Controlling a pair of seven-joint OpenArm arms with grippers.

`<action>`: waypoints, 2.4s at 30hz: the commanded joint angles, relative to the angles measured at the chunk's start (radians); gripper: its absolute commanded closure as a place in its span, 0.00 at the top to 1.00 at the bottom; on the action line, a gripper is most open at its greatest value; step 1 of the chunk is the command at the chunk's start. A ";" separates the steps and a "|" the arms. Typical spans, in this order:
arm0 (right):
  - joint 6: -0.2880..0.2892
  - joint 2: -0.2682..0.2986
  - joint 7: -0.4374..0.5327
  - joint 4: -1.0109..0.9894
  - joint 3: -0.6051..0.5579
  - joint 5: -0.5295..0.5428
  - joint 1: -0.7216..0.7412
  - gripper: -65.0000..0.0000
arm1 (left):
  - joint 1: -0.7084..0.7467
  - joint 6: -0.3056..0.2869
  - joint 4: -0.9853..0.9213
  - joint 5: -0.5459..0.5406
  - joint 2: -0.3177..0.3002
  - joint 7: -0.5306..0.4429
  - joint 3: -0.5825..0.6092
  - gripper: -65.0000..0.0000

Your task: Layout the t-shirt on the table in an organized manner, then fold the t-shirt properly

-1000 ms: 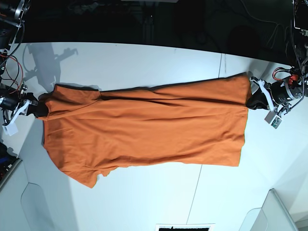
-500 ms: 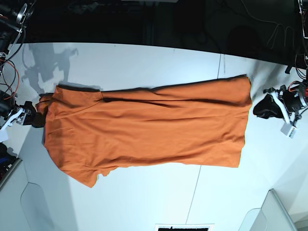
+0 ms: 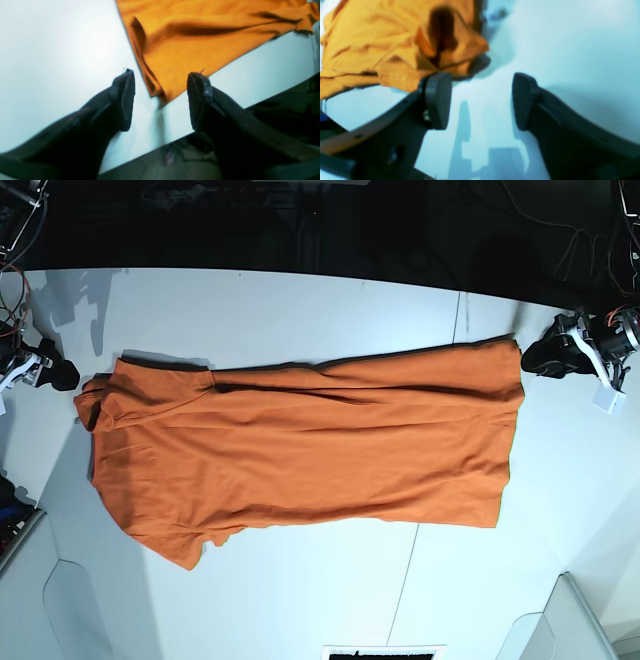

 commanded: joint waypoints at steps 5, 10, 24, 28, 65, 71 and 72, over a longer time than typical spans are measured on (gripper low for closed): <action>0.000 -0.048 0.024 0.015 0.006 0.024 -0.013 0.58 | 0.003 -0.006 0.013 -0.020 0.062 -0.016 -0.010 0.55; 0.000 -0.116 0.055 0.015 0.002 0.023 -0.013 0.58 | 0.003 -0.006 0.013 0.089 0.124 -0.076 -0.008 0.55; -0.001 -0.240 0.113 -0.013 0.002 -0.121 0.114 0.30 | -0.017 -0.006 0.012 0.196 0.135 -0.178 0.005 0.08; -0.001 -0.244 0.096 -0.016 0.002 -0.127 0.122 0.00 | -0.035 -0.006 0.013 0.231 0.133 -0.174 0.005 0.00; 0.003 -0.031 -0.064 0.160 0.040 0.071 -0.193 0.44 | 0.167 -0.006 0.291 0.110 0.024 -0.045 -0.002 0.29; 0.003 -0.008 -0.063 0.203 0.143 0.064 -0.193 0.44 | 0.166 -0.006 0.291 0.092 0.007 -0.044 -0.073 0.29; 0.003 0.005 -0.060 0.203 0.152 0.064 -0.193 0.44 | 0.166 -0.006 0.291 0.087 -0.003 -0.048 -0.081 0.29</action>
